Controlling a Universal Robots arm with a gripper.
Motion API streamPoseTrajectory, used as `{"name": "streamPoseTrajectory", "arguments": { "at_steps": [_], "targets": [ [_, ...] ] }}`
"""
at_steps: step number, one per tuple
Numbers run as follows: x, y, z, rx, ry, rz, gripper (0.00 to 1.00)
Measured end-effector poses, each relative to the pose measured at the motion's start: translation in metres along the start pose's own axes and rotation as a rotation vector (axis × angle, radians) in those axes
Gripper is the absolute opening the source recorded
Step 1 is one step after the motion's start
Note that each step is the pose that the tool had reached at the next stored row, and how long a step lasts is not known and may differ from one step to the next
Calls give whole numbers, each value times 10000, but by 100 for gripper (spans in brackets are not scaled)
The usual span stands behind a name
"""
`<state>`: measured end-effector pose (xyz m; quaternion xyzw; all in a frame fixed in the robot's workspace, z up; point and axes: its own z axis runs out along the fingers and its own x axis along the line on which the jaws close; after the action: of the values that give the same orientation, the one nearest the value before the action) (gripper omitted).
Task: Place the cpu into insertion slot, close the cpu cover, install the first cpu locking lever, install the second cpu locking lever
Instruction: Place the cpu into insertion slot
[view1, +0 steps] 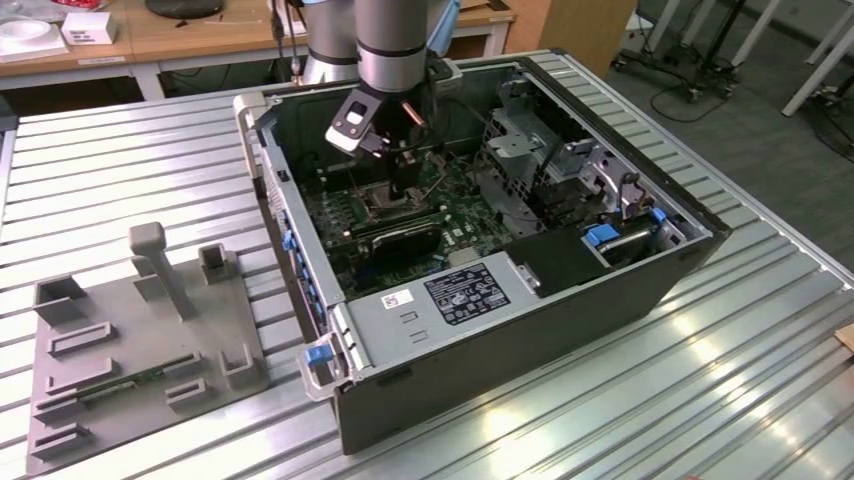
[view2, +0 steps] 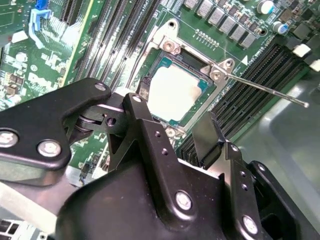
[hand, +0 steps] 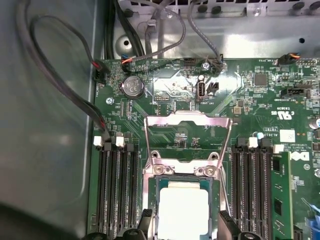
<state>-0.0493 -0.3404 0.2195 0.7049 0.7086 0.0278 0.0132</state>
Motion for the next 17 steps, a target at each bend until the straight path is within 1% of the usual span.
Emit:
{"name": "streamPoseTrajectory", "arguments": {
  "at_steps": [7,17],
  "targets": [
    [2,3,-51,-1,-2,3,62],
    [2,4,-64,-1,-2,4,62]
  ]
}}
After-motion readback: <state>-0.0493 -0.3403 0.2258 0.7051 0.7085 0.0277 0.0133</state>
